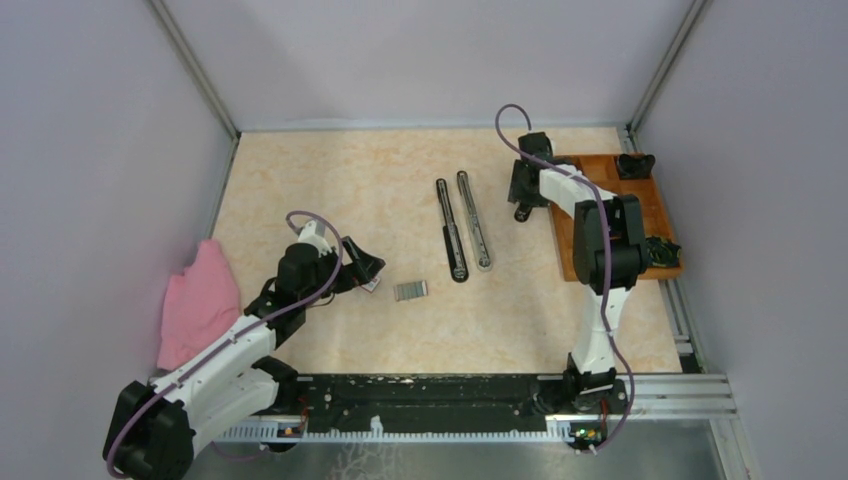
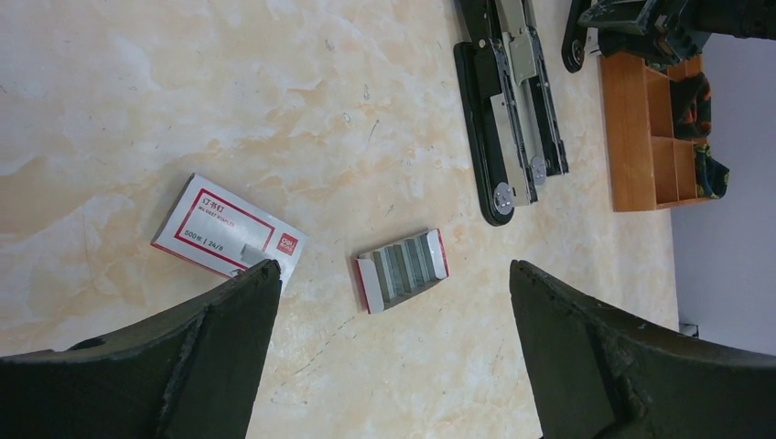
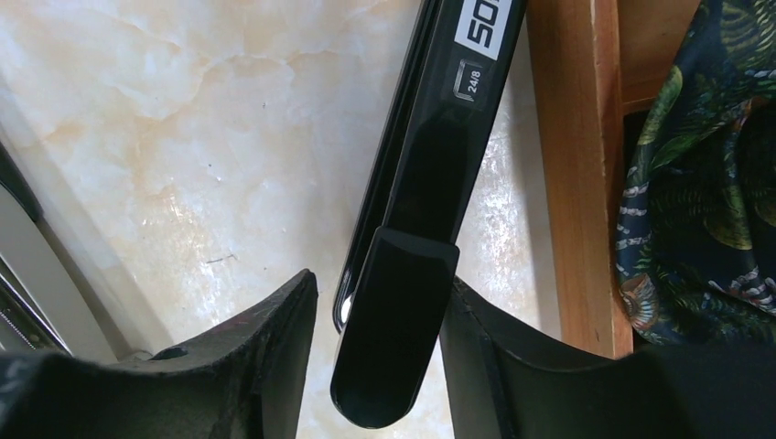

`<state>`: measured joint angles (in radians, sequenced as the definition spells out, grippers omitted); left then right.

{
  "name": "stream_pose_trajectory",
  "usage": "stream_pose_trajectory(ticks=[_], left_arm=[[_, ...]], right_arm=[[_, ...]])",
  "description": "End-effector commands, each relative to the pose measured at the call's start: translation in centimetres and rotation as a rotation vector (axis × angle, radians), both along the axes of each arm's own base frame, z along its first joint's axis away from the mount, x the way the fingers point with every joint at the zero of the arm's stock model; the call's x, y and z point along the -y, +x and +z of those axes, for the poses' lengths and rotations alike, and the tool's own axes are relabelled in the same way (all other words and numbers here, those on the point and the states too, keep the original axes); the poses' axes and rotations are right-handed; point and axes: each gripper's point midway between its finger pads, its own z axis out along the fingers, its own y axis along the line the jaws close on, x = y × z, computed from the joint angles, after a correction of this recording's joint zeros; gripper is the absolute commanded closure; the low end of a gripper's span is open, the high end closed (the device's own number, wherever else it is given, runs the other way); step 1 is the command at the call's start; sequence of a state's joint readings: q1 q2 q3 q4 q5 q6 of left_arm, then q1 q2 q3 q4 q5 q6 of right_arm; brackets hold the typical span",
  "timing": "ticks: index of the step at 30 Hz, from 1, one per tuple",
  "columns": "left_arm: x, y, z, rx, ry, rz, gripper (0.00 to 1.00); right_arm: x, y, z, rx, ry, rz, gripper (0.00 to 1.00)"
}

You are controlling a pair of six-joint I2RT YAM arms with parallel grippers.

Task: Load the staples into the stapler

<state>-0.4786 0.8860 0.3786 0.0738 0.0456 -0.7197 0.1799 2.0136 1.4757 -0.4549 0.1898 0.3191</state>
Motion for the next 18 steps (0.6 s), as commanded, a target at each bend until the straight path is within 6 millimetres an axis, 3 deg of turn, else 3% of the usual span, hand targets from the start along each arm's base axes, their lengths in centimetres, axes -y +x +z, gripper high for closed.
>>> stream_pose_trajectory(ticks=[1,10,15,18], left_arm=[[0.0,0.1,0.7,0.025,-0.004,-0.013,0.01],[0.5,-0.1,0.9,0.019,-0.015,-0.041,0.01],[1.5,-0.4,1.1,0.017,-0.034,-0.094,0.01],[2.2,-0.4,1.4,0.016,-0.057,-0.127,0.01]], right_arm=[[0.1,2.2,3.2,0.113,0.024,-0.027,0.51],[0.1,1.7,3.5,0.109,0.030,-0.022,0.73],[-0.7,0.6,5.2,0.147,0.077,0.011,0.98],[-1.6,-0.1,6.6,0.186,0.123,0.041,1.00]])
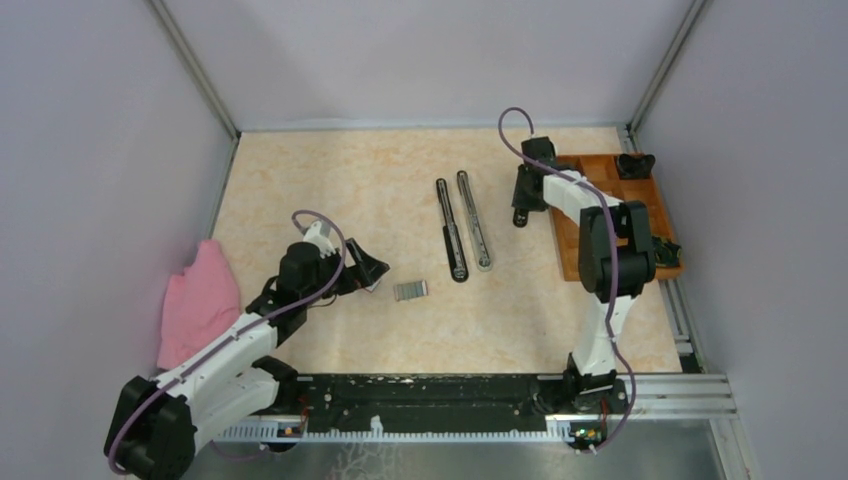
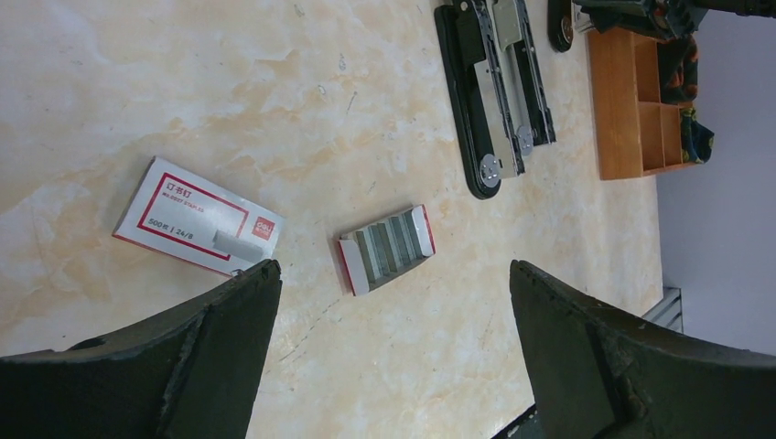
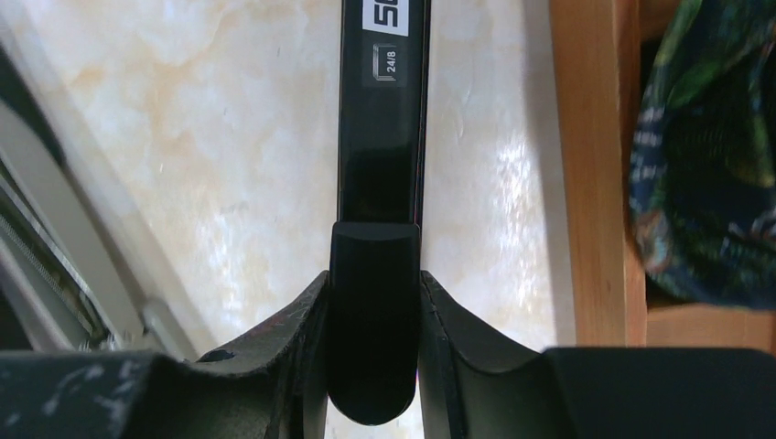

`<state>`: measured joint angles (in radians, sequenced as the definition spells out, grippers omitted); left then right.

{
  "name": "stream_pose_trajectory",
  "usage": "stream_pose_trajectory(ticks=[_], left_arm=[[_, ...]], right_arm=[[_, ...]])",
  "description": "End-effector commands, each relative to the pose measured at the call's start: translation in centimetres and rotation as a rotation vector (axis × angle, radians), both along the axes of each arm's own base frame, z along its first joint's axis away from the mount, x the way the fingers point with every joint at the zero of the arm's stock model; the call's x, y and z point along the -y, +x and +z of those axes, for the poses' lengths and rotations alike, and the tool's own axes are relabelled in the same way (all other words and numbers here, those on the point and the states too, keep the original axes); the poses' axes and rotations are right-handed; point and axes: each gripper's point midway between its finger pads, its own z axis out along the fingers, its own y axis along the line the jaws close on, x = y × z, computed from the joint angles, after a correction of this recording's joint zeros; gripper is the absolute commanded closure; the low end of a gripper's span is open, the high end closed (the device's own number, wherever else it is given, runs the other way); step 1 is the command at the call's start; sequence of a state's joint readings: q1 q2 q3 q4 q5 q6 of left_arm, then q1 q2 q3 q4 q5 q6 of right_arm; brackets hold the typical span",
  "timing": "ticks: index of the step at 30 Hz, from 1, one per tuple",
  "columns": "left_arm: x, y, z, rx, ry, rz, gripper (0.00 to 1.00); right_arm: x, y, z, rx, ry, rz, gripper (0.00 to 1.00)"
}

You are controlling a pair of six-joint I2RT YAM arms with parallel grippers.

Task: Load the staples into the stapler

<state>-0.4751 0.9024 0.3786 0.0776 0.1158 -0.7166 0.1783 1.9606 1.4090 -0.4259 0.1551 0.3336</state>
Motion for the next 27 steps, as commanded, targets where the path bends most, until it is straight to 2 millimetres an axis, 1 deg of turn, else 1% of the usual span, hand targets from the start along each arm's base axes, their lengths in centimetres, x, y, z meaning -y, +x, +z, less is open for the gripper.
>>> stream_pose_trajectory(ticks=[1,4,5,6,9,12,13,17,21,24,27], left_arm=[[1.6,0.2,1.9,0.037,-0.050,-0.076,0.01],[2.2,0.1,2.3,0.031,-0.069,-0.106,0.01],[2.4,0.1,2.5,0.030,-0.079,-0.115,0.01],[2.6,0.1,2.7,0.029,-0.088,-0.119,0.01],[3.2,0.1,3.5,0.039,-0.125,-0.141,0.01],[3.8,0.1,4.2,0.042,-0.158,-0.161,0.02],[4.0,0.1,4.3,0.038,-0.167,-0.166,0.02],[5.0,0.1,4.9,0.026,-0.209,-0.196,0.04],[5.9,0.1,5.6,0.026,-0.253,-0.213,0.06],[6.5,0.4,6.2,0.035,-0.269,-0.222,0.07],[7.1,0.8,6.7,0.042,-0.275,-0.233,0.09]], right_arm=[[-1.4,0.6,6.6,0.185,0.095,0.041,1.00],[-2.6,-0.3,7.9,0.215,0.138,0.078,1.00],[-3.3,-0.5,8.7,0.238,0.157,0.096,1.00],[-3.8,-0.9,9.0,0.246,0.171,0.109,1.00],[-5.4,-2.0,11.1,0.303,0.208,0.142,1.00],[-7.2,-3.2,12.7,0.345,0.239,0.178,1.00],[-7.9,-3.8,12.8,0.353,0.249,0.190,1.00],[-10.5,-5.4,14.9,0.420,0.310,0.242,1.00],[-13.8,-7.3,16.8,0.478,0.376,0.306,1.00],[-15.6,-8.7,18.1,0.516,0.433,0.333,1.00],[-16.9,-9.8,19.0,0.544,0.491,0.346,1.00]])
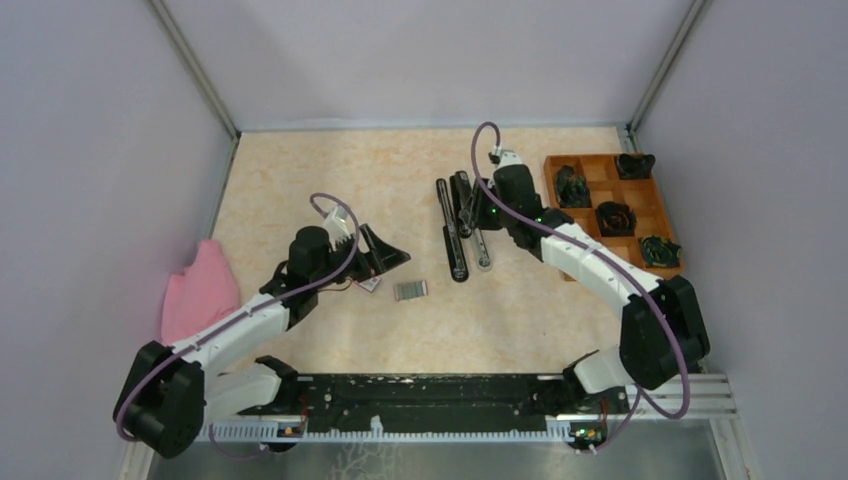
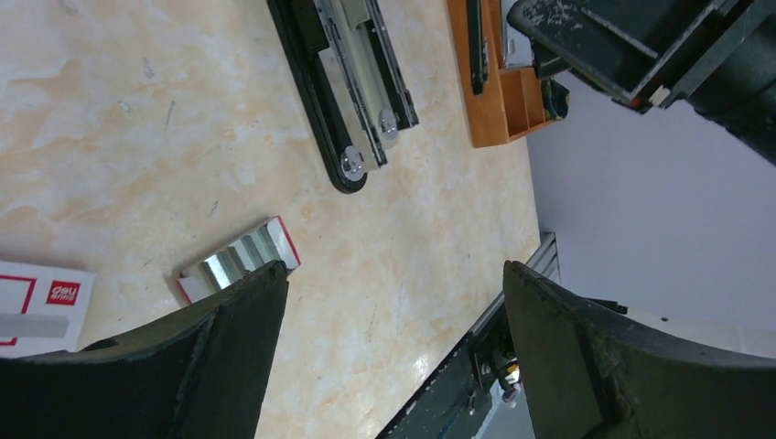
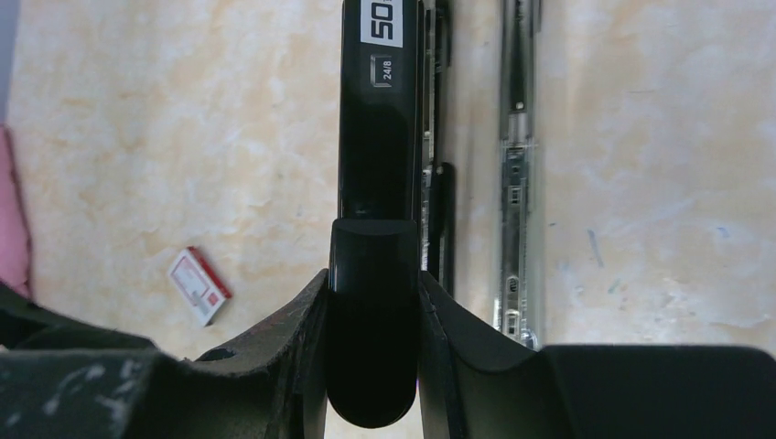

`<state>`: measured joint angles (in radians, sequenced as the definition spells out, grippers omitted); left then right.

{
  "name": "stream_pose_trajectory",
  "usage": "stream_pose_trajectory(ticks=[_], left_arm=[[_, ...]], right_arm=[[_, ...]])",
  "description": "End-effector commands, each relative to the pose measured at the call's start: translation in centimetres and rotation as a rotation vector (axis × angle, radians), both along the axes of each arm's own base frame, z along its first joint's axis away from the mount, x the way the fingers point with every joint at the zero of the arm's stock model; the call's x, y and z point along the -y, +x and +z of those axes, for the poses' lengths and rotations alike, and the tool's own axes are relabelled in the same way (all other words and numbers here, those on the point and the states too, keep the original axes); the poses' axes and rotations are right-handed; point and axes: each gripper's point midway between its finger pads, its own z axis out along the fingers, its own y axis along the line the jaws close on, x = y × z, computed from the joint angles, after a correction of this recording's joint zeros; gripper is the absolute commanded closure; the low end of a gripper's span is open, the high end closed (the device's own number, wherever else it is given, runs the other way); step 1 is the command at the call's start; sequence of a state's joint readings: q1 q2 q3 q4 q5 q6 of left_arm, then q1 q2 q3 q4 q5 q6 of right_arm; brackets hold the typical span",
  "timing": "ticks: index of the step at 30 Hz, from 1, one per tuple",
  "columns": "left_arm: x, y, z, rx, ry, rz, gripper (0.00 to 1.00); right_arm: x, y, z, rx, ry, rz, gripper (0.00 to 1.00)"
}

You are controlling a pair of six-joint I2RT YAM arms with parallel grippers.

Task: Load the staples into the stapler

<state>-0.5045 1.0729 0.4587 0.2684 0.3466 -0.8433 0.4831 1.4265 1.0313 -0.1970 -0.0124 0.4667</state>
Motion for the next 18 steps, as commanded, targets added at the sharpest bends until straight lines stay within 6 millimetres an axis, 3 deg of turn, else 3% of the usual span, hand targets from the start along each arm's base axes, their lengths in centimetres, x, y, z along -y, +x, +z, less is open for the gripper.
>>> stream_pose_trajectory(ticks=[1,12,18], left_arm=[[1.7,1.0,3.5,0.074,-0.072,-0.033,0.09],[3.9,2.1,4.2,0.069,-0.104,-0.065,0.20],[4.6,2.6,4.3,0.076,-0.108,-0.065,0.31]], right_arm=[[-3.0,0.1,7.8,0.216,0.211,0.021,1.00],[-7.4,-3.1,9.2,0.246,0.316,0.107,1.00],[-8.9,-3.9,9.4,0.252,0.337,0.138,1.00]])
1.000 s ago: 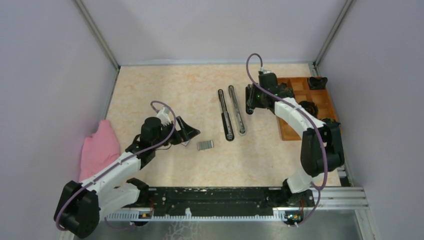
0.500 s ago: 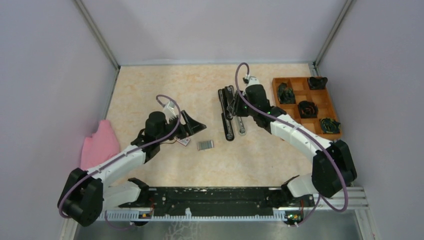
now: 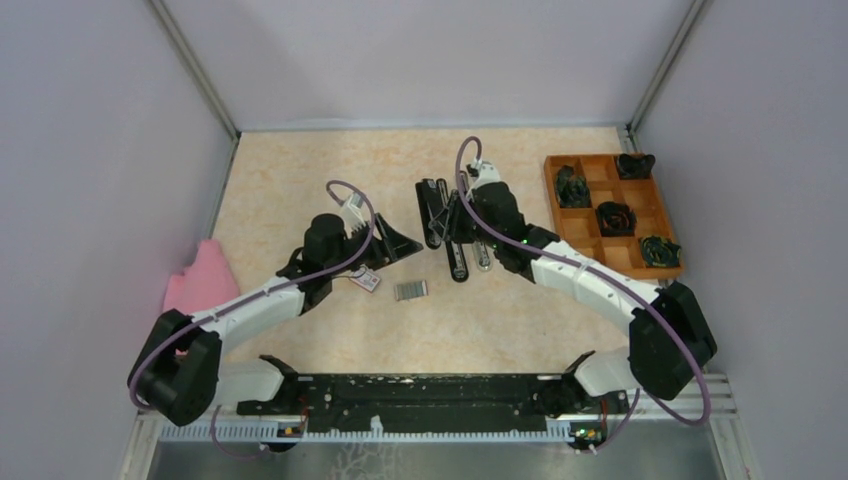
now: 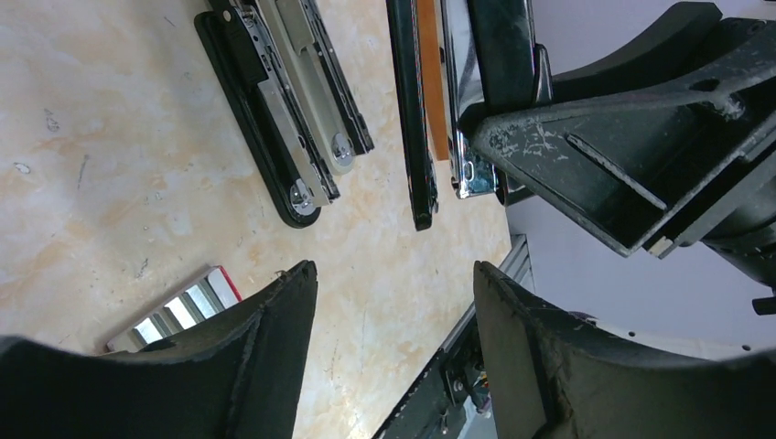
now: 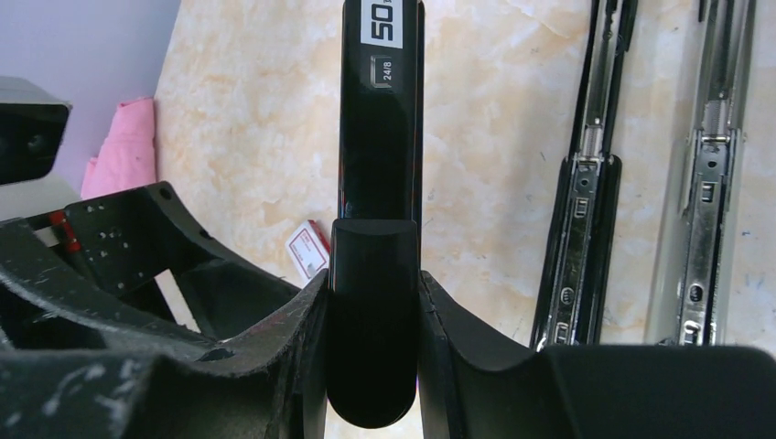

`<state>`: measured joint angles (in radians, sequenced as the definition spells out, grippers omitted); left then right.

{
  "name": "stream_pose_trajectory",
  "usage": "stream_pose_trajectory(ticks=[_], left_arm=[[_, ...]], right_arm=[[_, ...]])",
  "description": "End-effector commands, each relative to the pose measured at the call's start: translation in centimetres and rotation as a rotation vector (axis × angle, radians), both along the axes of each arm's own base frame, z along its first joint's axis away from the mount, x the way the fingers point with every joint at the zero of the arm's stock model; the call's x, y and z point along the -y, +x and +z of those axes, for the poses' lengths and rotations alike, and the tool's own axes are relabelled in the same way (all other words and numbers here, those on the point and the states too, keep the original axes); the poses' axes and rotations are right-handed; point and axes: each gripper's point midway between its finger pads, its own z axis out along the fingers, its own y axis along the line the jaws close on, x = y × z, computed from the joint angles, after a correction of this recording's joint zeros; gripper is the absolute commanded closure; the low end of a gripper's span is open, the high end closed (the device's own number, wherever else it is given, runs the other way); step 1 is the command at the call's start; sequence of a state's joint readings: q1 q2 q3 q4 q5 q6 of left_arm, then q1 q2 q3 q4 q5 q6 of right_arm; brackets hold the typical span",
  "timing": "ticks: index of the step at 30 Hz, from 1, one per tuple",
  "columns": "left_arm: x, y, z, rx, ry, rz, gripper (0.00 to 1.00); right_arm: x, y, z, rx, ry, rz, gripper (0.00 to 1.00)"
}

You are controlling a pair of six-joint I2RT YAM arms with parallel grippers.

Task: Load the staples into the stapler

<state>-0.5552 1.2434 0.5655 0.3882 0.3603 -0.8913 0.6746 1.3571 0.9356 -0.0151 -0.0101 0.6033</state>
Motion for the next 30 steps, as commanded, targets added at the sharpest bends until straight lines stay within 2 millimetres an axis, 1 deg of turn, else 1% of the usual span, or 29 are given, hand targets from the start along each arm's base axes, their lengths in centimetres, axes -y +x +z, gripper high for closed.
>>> stream_pose_trajectory(ticks=[1,8,11,17,21,24,26,30], left_arm=[[1.0,0.9,2.6,0.066,-0.047,-0.009,0.33],[1.5,1.6,2.6,0.065,-0.050,-0.001,0.45],[1.6,1.9,2.2,0.057,-0.045,0.007,0.50],[1.9,2.3,1.5,0.042,-0.042,0.014,0.59],[1.8,2.6,0.9,0.029,-0.033,0.031,0.66],[1.8,2.7,0.6,0.024,-0.029,0.039,0.70],[1.7,2.8,0.4,0.021,-0.025,0.046,0.77],[1.2,2.9,0.1,0.028,-0.003,0.069,0.93]], right_arm=[[-1.8,0.5,7.1,0.179,0.166,0.010,1.00],[-3.1,-0.5,7.5,0.188,0.179,0.040,1.00],[-3.5,-0.8,7.8,0.196,0.189,0.052,1.00],[-4.6,-1.9,8.8,0.208,0.242,0.091,1.00],[-5.3,-2.6,9.0,0.209,0.253,0.124,1.00],[-5.5,-3.0,9.2,0.214,0.262,0.138,1.00],[-5.3,-3.1,9.2,0.213,0.260,0.139,1.00],[-4.6,-3.2,9.1,0.223,0.227,0.126,1.00]])
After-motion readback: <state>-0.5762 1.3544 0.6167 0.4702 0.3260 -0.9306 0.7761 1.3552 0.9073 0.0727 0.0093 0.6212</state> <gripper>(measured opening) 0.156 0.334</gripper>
